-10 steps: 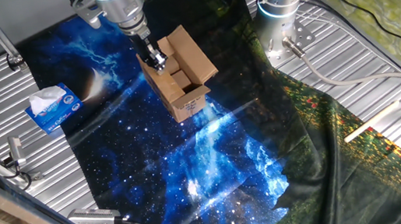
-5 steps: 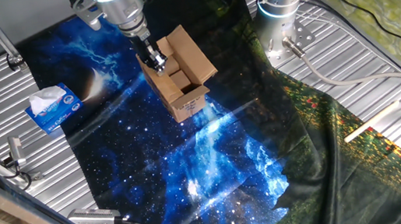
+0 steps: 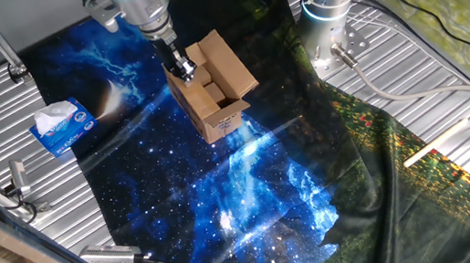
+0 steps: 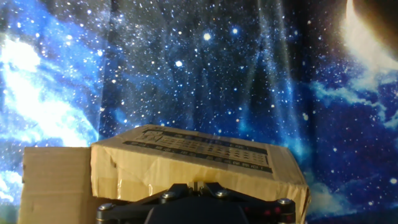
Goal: Cover the box
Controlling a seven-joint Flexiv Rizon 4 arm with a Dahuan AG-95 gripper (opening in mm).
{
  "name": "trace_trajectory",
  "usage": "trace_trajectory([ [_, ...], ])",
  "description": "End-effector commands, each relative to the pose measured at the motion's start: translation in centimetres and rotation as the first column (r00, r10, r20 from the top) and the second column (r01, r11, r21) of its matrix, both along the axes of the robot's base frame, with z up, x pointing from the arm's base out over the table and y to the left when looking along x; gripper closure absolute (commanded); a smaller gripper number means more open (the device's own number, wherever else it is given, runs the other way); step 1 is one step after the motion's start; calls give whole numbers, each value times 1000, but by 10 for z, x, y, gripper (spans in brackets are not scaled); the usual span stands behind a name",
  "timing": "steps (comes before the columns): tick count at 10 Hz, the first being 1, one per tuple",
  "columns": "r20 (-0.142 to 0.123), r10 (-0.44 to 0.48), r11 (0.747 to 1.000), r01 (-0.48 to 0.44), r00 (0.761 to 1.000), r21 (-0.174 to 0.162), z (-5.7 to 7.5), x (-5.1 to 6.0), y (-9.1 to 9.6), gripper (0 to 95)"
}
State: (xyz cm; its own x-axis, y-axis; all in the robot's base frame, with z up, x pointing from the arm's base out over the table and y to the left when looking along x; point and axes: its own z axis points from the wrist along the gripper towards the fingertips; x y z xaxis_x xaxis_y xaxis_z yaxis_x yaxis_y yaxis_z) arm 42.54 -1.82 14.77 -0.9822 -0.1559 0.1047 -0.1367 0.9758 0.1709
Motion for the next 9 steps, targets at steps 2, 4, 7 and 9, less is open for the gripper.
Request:
trace_trajectory([
  [2, -2, 1, 1000, -1, 1000, -3, 10, -4, 2, 950],
  [4, -4, 5, 1000, -6, 1000, -6, 20, -3, 5, 950],
  [7, -9, 5, 1000, -5, 1000, -10, 33, 6, 12, 950],
  [9, -13, -8, 1000, 8, 1000, -24, 39, 15, 30, 950],
])
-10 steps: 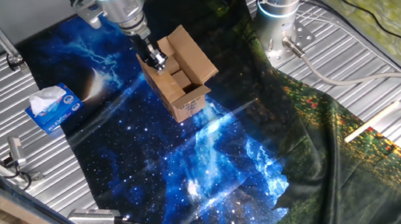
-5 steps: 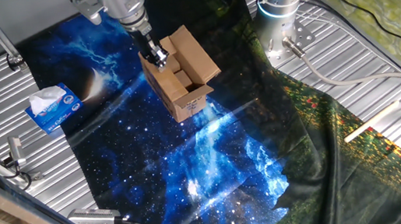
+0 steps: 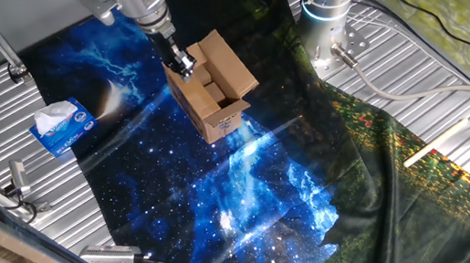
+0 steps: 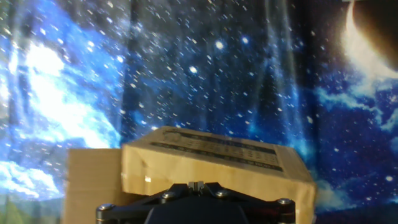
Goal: Cover the box
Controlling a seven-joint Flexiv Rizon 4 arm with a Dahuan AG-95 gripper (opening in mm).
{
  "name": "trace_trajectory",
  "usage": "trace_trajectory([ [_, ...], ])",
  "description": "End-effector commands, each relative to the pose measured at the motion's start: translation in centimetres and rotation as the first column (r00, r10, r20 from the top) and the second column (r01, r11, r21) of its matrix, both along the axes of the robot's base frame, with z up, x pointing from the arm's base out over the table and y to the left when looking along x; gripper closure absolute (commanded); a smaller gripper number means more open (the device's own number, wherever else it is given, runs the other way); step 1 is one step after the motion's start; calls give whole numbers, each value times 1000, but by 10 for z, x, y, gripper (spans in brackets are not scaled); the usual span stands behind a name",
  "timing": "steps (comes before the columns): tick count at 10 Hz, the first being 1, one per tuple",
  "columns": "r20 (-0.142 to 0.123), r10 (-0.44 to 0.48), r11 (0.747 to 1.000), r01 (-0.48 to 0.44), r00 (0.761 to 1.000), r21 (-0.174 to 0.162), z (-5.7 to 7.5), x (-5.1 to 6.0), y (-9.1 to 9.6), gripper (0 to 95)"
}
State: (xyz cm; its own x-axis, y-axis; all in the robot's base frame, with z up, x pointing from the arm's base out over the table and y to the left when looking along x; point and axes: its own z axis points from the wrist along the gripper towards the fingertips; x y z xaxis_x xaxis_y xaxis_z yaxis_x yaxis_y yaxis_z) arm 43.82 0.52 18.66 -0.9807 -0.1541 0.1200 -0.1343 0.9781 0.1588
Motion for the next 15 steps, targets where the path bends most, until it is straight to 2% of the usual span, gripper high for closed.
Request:
trace_trajectory([
  [1, -2, -12, 1000, 12, 1000, -21, 1, 8, 19, 950],
  [4, -5, -31, 999, 31, 999, -40, 11, 15, 54, 950],
  [6, -8, -40, 997, 39, 999, -60, 12, 19, 78, 950],
  [10, -12, -91, 993, 90, 996, -80, 8, 23, 122, 950],
  [13, -1, -112, 991, 112, 994, -79, -1, 15, 134, 950],
  [15, -1, -126, 988, 126, 992, -86, -2, 3, 139, 950],
])
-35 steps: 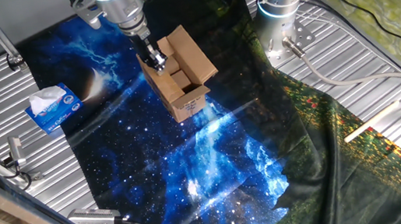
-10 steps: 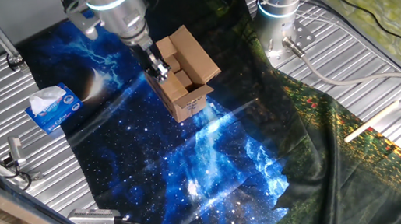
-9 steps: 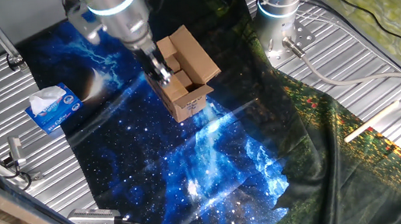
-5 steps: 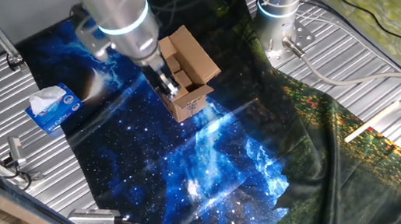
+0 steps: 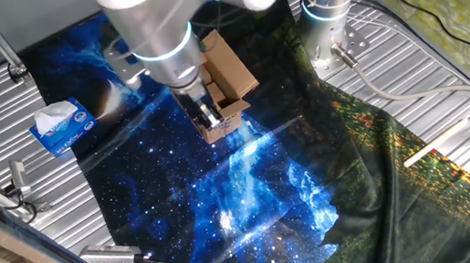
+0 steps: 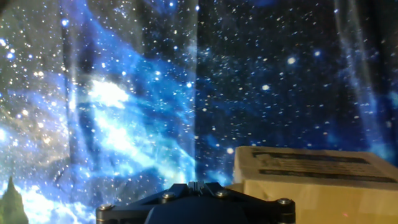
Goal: Cover the box
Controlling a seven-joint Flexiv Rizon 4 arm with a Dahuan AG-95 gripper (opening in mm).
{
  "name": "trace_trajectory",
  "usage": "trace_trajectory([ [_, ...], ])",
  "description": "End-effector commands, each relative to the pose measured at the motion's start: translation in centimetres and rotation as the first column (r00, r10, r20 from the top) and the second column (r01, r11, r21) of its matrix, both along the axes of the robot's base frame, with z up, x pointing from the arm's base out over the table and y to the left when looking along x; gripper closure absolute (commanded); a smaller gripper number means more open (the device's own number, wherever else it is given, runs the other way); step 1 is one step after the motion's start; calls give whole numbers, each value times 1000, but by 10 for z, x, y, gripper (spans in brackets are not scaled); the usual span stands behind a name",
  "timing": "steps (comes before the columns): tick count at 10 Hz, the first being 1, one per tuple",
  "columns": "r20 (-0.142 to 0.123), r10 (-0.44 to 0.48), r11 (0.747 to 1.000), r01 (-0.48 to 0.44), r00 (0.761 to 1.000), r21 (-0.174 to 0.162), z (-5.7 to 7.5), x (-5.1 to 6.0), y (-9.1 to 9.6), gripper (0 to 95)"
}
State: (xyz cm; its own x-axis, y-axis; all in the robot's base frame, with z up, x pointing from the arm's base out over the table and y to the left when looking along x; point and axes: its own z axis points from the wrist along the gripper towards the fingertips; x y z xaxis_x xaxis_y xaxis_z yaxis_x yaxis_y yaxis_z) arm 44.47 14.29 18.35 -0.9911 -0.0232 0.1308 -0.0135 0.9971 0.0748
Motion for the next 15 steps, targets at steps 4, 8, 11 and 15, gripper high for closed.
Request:
trace_trajectory([
  [4, 7, -17, 1000, 17, 1000, 3, -6, -18, 5, 950],
  [8, 9, -12, 1000, 12, 1000, -3, -13, -28, 4, 950],
  [11, 13, 36, 999, -36, 999, -19, -12, -32, -9, 950],
  [15, 10, 51, 999, -51, 999, -12, -5, -36, -26, 950],
])
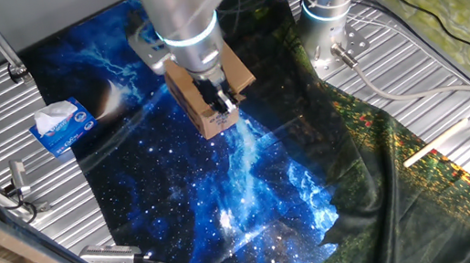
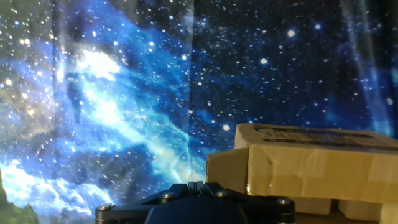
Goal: Cover the box
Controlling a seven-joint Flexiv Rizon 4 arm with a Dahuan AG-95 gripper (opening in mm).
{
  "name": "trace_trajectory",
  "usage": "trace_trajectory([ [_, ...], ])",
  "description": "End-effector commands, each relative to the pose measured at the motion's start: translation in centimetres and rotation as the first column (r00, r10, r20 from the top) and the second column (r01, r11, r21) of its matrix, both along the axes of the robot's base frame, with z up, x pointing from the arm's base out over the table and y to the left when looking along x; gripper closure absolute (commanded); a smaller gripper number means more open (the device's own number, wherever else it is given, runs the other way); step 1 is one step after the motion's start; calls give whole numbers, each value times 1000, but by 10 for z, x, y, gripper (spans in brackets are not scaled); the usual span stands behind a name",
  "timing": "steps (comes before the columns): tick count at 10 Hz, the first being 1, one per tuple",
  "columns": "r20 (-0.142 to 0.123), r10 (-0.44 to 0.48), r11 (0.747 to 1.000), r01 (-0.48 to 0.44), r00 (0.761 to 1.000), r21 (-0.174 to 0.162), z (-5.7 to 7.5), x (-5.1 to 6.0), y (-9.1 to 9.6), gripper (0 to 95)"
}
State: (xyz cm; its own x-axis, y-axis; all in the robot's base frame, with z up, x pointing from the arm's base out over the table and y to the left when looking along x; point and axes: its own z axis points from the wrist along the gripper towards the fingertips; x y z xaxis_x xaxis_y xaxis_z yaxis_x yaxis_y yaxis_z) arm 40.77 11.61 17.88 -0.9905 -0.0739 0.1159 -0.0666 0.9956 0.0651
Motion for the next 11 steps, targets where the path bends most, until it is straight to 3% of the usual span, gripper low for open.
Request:
trace_trajectory([
  [1, -10, 1, 1000, -1, 1000, -4, 1, 1, -1, 950],
  [7, -16, 67, 997, -67, 998, -24, 12, 1, -15, 950],
  [11, -8, 104, 994, -104, 995, -18, 10, 1, -33, 950],
])
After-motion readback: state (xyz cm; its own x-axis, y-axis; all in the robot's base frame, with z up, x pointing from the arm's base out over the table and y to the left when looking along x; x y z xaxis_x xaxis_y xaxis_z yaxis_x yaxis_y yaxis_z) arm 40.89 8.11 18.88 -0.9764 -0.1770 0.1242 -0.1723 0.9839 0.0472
